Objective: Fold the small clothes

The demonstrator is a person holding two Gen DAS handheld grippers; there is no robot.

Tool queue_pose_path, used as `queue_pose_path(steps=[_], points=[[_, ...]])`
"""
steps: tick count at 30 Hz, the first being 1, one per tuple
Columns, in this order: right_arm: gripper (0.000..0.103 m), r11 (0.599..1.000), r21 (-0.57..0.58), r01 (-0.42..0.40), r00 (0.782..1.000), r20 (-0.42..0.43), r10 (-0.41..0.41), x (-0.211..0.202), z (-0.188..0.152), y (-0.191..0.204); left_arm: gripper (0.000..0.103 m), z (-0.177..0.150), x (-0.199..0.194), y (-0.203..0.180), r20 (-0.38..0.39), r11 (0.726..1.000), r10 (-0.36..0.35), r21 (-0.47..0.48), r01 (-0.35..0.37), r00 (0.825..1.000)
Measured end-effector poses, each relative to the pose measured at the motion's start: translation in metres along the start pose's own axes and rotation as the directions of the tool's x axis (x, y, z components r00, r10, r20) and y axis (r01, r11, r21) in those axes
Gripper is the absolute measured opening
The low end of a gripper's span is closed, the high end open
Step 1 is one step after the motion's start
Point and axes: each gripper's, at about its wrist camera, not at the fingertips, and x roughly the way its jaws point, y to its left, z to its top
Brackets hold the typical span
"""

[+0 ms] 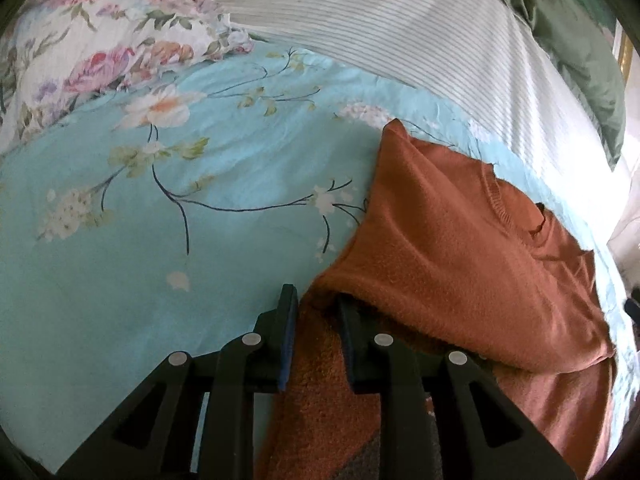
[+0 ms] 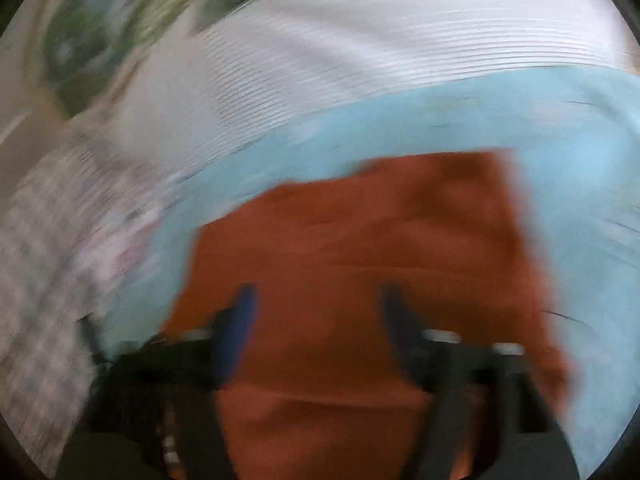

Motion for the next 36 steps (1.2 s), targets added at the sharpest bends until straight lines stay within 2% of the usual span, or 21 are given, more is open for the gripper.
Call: queue_pose_path(steps=[2,3,4,6,9,11,12,13,14,15,17,21,22,25,26,27,28,31,34,36], points=[[0.077,0.99,-0.049,-0.129,0.989,-0.081,0.125,0.044,0.015,0.029,0.023,0.0,-0.001,0.003,0.007,1.0,-0.019,-0.017,0.019,1.0],[0.077,0.978,-0.063,-0.2,0.971,-0.146,0.189,0.079,0.027,0.047,0.024,-0.001,-0.001,0.004,0.01,0.999,-0.024,-0.022,0.024,1.0],[0.077,0.972,-0.073,-0.224,0.961,-0.182,0.208,0.102,0.033,0.058,0.024,-0.001,-0.002,0.004,0.015,0.999,-0.029,-0.026,0.029,0.999],[0.077,0.964,-0.094,-0.248,0.945,-0.242,0.22,0.155,0.05,0.08,0.024,-0.002,-0.003,0.006,0.021,0.999,-0.038,-0.03,0.038,0.999],[0.077,0.952,-0.14,-0.271,0.932,-0.287,0.223,0.207,0.07,0.098,0.024,-0.003,-0.003,0.008,0.027,0.997,-0.057,-0.044,0.058,0.998],[0.077,0.954,-0.152,-0.259,0.917,-0.35,0.193,0.242,0.076,0.105,0.024,-0.004,-0.002,0.01,0.031,0.996,-0.069,-0.053,0.071,0.997],[0.077,0.952,-0.158,-0.263,0.889,-0.424,0.175,0.263,0.075,0.109,0.024,-0.004,-0.002,0.011,0.033,0.996,-0.074,-0.056,0.075,0.997],[0.077,0.944,-0.147,-0.294,0.856,-0.48,0.192,0.273,0.073,0.111,0.024,-0.004,-0.002,0.011,0.036,0.995,-0.079,-0.06,0.081,0.996],[0.077,0.925,-0.124,-0.36,0.803,-0.545,0.24,0.285,0.067,0.116,0.024,-0.005,-0.002,0.012,0.041,0.994,-0.086,-0.062,0.088,0.995],[0.077,0.905,-0.119,-0.407,0.774,-0.572,0.273,0.29,0.064,0.122,0.024,-0.005,-0.002,0.012,0.045,0.994,-0.091,-0.064,0.094,0.995],[0.078,0.879,-0.113,-0.463,0.754,-0.572,0.324,0.294,0.061,0.129,0.024,-0.006,-0.003,0.013,0.055,0.992,-0.103,-0.073,0.107,0.993],[0.078,0.842,0.053,-0.538,0.753,-0.42,0.507,0.299,0.075,0.119,0.024,-0.007,-0.003,0.015,0.07,0.988,-0.12,-0.085,0.126,0.99],[0.078,0.845,0.098,-0.525,0.772,-0.362,0.522,0.302,0.078,0.11,0.023,-0.007,-0.004,0.014,0.073,0.988,-0.121,-0.087,0.127,0.99],[0.077,0.87,0.143,-0.471,0.831,-0.259,0.492,0.291,0.082,0.09,0.023,-0.007,-0.009,0.017,0.089,0.985,-0.129,-0.099,0.138,0.988],[0.077,0.888,0.133,-0.44,0.857,-0.233,0.46,0.282,0.083,0.084,0.023,-0.007,-0.013,0.018,0.101,0.985,-0.129,-0.105,0.139,0.987],[0.077,0.916,0.102,-0.387,0.895,-0.199,0.4,0.265,0.085,0.078,0.022,-0.006,-0.017,0.019,0.117,0.984,-0.129,-0.108,0.142,0.985],[0.077,0.926,0.086,-0.367,0.909,-0.178,0.377,0.252,0.086,0.073,0.022,-0.007,-0.024,0.02,0.138,0.983,-0.134,-0.11,0.149,0.981],[0.077,0.931,0.027,-0.363,0.916,-0.17,0.363,0.21,0.08,0.065,0.022,-0.004,-0.041,0.02,0.161,0.981,-0.138,-0.112,0.157,0.977],[0.077,0.922,0.002,-0.386,0.898,-0.227,0.376,0.185,0.061,0.067,0.022,0.007,-0.045,0.011,0.144,0.982,-0.153,-0.09,0.167,0.978],[0.077,0.923,0.034,-0.384,0.886,-0.266,0.379,0.179,0.043,0.064,0.023,0.016,-0.04,0.002,0.113,0.987,-0.144,-0.06,0.152,0.983]])
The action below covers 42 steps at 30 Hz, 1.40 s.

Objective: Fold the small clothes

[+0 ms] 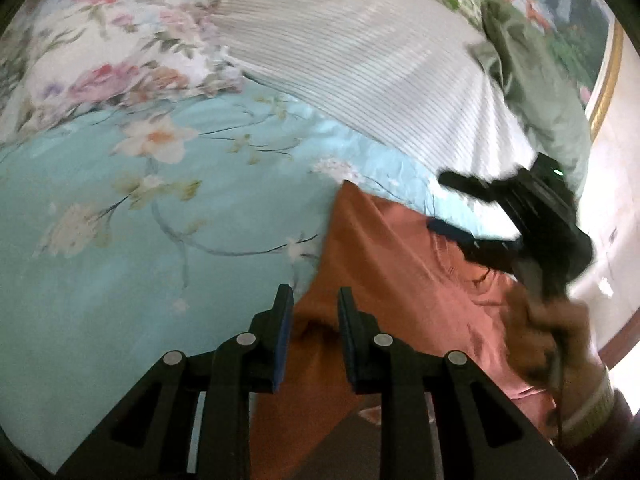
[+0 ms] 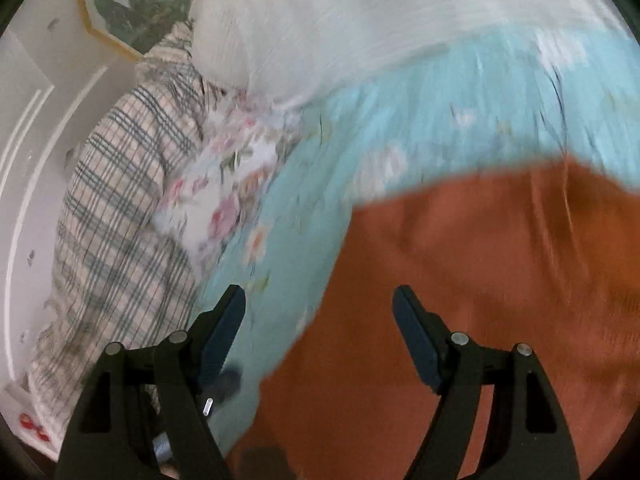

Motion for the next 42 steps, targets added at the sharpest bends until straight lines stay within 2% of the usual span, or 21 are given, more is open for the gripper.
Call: queue_pose_path(steps=[3,4,5,7,9,10,13,16,20,21,24,27,31,32,35,38,42], points=[[0.077,0.996,0.036,0.076,0.997,-0.026,-0.075,-0.009,-0.031,-0.007,0.024,0.01,0.026,-0.015,-0.086,0.995,0.051,0.084,-0.044,0.995],[0.077,0.988,0.032,0.149,0.989,-0.026,-0.148,-0.018,-0.043,-0.012,0.024,0.008,0.037,-0.017,-0.124,0.99,0.084,0.119,-0.07,0.989],[0.077,0.974,0.026,0.226,0.974,-0.024,-0.226,-0.027,-0.052,-0.016,0.024,0.005,0.046,-0.016,-0.163,0.986,0.112,0.144,-0.089,0.98],[0.077,0.919,0.034,0.393,0.92,-0.004,-0.393,-0.057,-0.072,-0.031,0.027,-0.003,0.058,-0.015,-0.203,0.971,0.163,0.207,-0.12,0.966],[0.076,0.887,0.063,0.458,0.888,0.029,-0.46,-0.087,-0.089,-0.042,0.032,-0.01,0.059,-0.018,-0.198,0.952,0.2,0.272,-0.142,0.96],[0.076,0.864,0.078,0.497,0.864,0.049,-0.501,-0.107,-0.098,-0.047,0.032,-0.012,0.057,-0.018,-0.198,0.949,0.201,0.282,-0.141,0.959],[0.075,0.825,0.119,0.552,0.82,0.104,-0.564,-0.156,-0.121,-0.055,0.035,-0.013,0.047,-0.014,-0.194,0.951,0.199,0.275,-0.142,0.961],[0.076,0.767,0.179,0.616,0.751,0.16,-0.64,-0.199,-0.141,-0.054,0.035,-0.014,0.032,-0.011,-0.189,0.956,0.194,0.257,-0.142,0.963],[0.076,0.778,0.285,0.56,0.737,0.259,-0.625,-0.256,-0.175,-0.051,0.038,-0.017,0.0,-0.002,-0.172,0.967,0.177,0.214,-0.139,0.969],[0.076,0.776,0.305,0.552,0.73,0.272,-0.627,-0.268,-0.187,-0.049,0.042,-0.019,-0.008,0.001,-0.167,0.97,0.169,0.201,-0.134,0.971],[0.076,0.788,0.338,0.514,0.747,0.275,-0.605,-0.285,-0.21,-0.05,0.052,-0.028,-0.033,0.014,-0.164,0.981,0.14,0.157,-0.114,0.977],[0.076,0.781,0.345,0.521,0.748,0.257,-0.612,-0.294,-0.233,-0.049,0.055,-0.04,-0.05,0.024,-0.192,0.988,0.105,0.135,-0.08,0.976],[0.076,0.779,0.361,0.513,0.75,0.253,-0.611,-0.309,-0.256,-0.052,0.06,-0.061,-0.069,0.031,-0.243,0.988,0.051,0.154,-0.014,0.969],[0.076,0.783,0.364,0.504,0.758,0.249,-0.603,-0.31,-0.26,-0.053,0.06,-0.065,-0.071,0.032,-0.257,0.988,0.035,0.154,0.006,0.966],[0.076,0.831,0.355,0.429,0.82,0.234,-0.523,-0.31,-0.274,-0.056,0.061,-0.081,-0.077,0.037,-0.327,0.987,-0.061,0.121,0.106,0.943],[0.076,0.897,0.31,0.314,0.887,0.241,-0.394,-0.309,-0.294,-0.046,0.061,-0.098,-0.088,0.039,-0.356,0.98,-0.132,0.094,0.176,0.925],[0.076,0.947,0.214,0.239,0.937,0.205,-0.283,-0.301,-0.327,-0.022,0.062,-0.117,-0.112,0.042,-0.363,0.966,-0.196,0.089,0.243,0.911]])
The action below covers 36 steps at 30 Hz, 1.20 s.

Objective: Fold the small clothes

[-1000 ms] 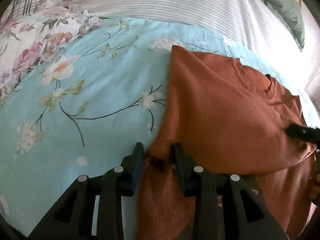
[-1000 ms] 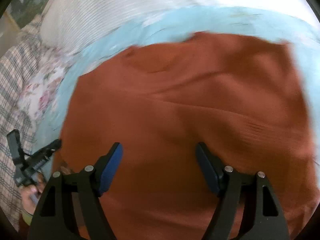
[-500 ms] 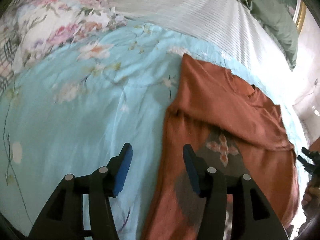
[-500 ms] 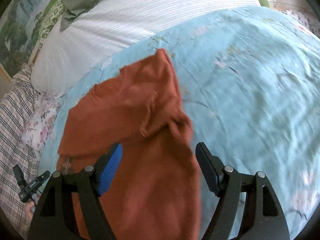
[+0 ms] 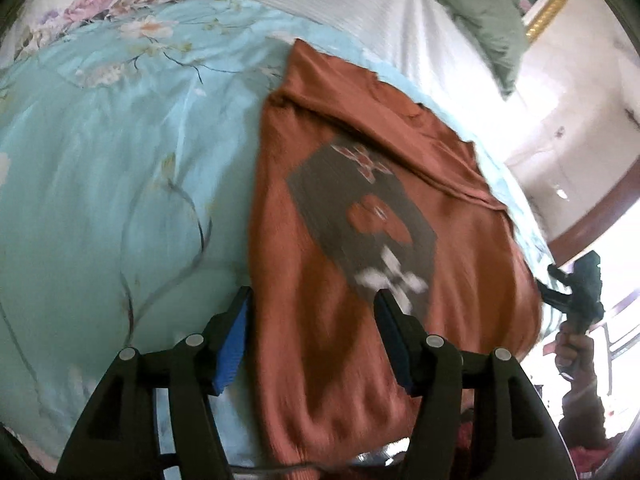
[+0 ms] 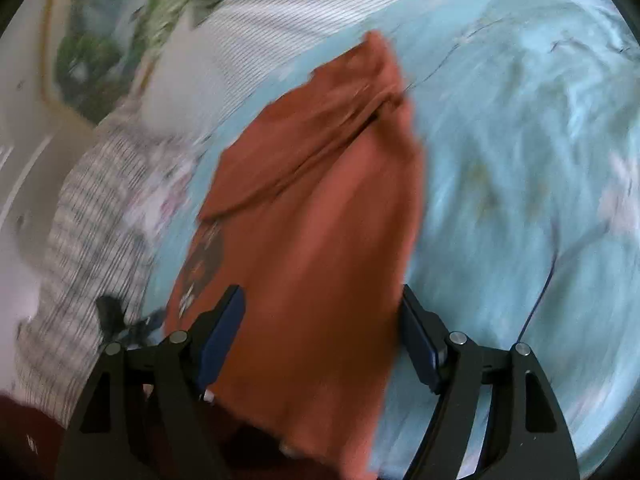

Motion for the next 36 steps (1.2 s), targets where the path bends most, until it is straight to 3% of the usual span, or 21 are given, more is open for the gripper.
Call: queue_pose_path(steps=[8,13,16,18,19,20,22,26,31,33,36], points=[[0.076,0.983,-0.094,-0.156,0.986,-0.066,0.15,-0.003,-0.063,0.025,0.062,-0.055,-0.023,-0.003,-0.025,0.991,-0.131,0.002,0.131,0.991],[0.075,0.975,-0.082,-0.208,0.977,-0.061,0.204,0.001,-0.076,0.017,0.056,-0.074,-0.014,-0.004,-0.095,0.992,-0.123,0.029,0.126,0.988],[0.067,0.971,-0.061,-0.232,0.972,-0.042,0.23,0.0,-0.078,0.006,0.056,-0.075,-0.015,-0.002,-0.093,0.989,-0.142,0.027,0.145,0.985],[0.05,0.97,-0.032,-0.24,0.971,-0.026,0.239,-0.002,-0.079,-0.004,0.052,-0.073,-0.013,0.0,-0.093,0.987,-0.157,0.018,0.159,0.983],[0.045,0.971,-0.015,-0.237,0.971,-0.018,0.237,-0.002,-0.079,-0.009,0.042,-0.073,-0.013,0.001,-0.091,0.987,-0.159,0.022,0.161,0.983],[0.033,0.973,-0.005,-0.231,0.973,-0.013,0.231,-0.003,-0.08,-0.013,0.035,-0.073,-0.012,0.001,-0.095,0.986,-0.159,0.025,0.162,0.983],[0.02,0.975,0.004,-0.222,0.975,-0.024,0.222,-0.004,-0.082,-0.017,0.007,-0.074,-0.009,0.001,-0.108,0.987,-0.153,0.032,0.157,0.982],[0.018,0.969,-0.018,-0.246,0.969,-0.028,0.246,-0.008,-0.088,-0.013,0.007,-0.075,-0.011,-0.004,-0.099,0.987,-0.139,0.064,0.146,0.985],[0.018,0.979,-0.011,-0.205,0.976,-0.079,0.203,0.01,-0.095,-0.015,0.007,-0.075,-0.004,-0.002,-0.112,0.988,-0.144,0.039,0.149,0.983],[0.009,0.97,-0.001,-0.242,0.969,-0.047,0.241,0.003,-0.095,-0.011,0.005,-0.075,-0.008,-0.005,-0.094,0.989,-0.126,0.062,0.133,0.987],[0.008,0.941,0.003,-0.34,0.939,0.066,0.339,-0.027,-0.085,-0.006,0.005,-0.071,-0.032,-0.009,-0.016,0.987,-0.152,0.053,0.152,0.988]])
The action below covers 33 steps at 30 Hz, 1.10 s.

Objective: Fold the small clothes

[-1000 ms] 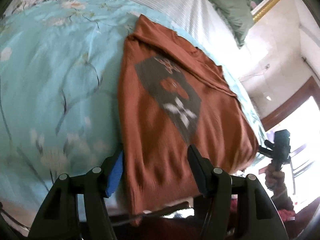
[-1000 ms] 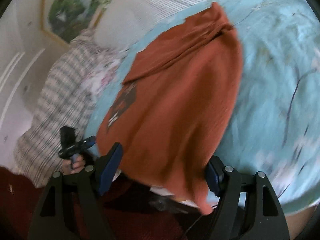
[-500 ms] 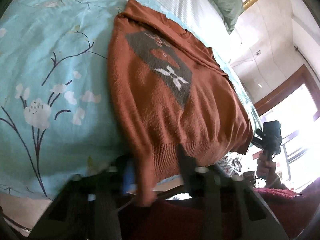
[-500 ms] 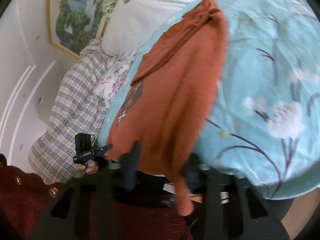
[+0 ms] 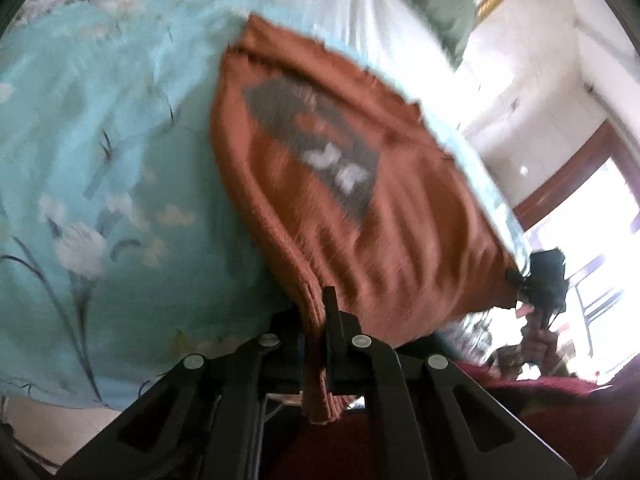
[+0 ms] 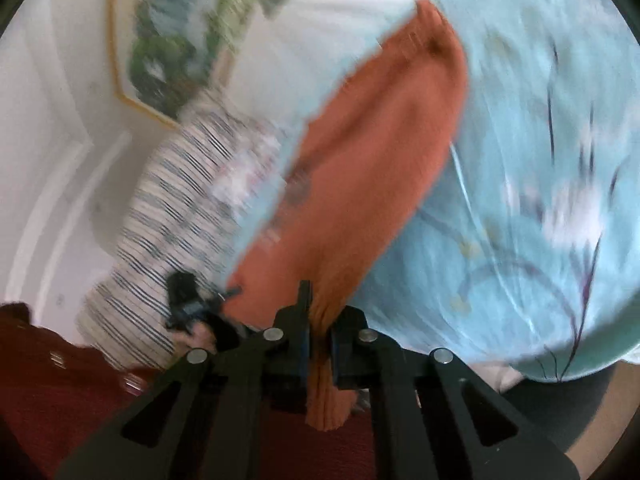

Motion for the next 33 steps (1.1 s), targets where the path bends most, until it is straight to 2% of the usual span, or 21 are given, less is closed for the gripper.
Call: queue_pose_path(steps=[3,7,13,15,20,25,33], points=[[0.008,0.996,-0.029,-0.079,0.993,0.084,0.081,-0.02,0.018,0.021,0.004,0.013,-0.036,-0.015,0.126,0.999,-0.053,-0.003,0.053,0.991],[0.008,0.989,-0.081,-0.125,0.984,0.12,0.134,-0.024,0.04,0.043,0.004,0.034,-0.061,-0.04,0.23,0.995,-0.091,0.05,0.082,0.969],[0.008,0.989,-0.11,-0.097,0.985,0.129,0.111,-0.013,0.061,0.05,0.004,0.06,-0.053,-0.047,0.287,0.995,-0.103,0.045,0.094,0.952],[0.008,0.991,-0.111,-0.071,0.987,0.139,0.086,-0.009,0.071,0.049,0.004,0.071,-0.05,-0.044,0.306,0.995,-0.095,0.025,0.092,0.947],[0.008,0.995,-0.093,0.017,0.981,0.193,0.002,-0.002,0.113,0.042,0.004,0.117,-0.038,-0.042,0.384,0.997,-0.069,-0.012,0.08,0.921],[0.008,0.988,-0.055,0.141,0.971,0.204,-0.127,0.016,0.171,0.024,0.004,0.175,-0.013,-0.042,0.415,0.999,-0.015,-0.025,0.028,0.91],[0.008,0.965,0.02,0.262,0.951,0.166,-0.262,0.059,0.258,-0.012,0.004,0.26,0.036,-0.036,0.435,0.995,0.086,-0.073,-0.06,0.896]])
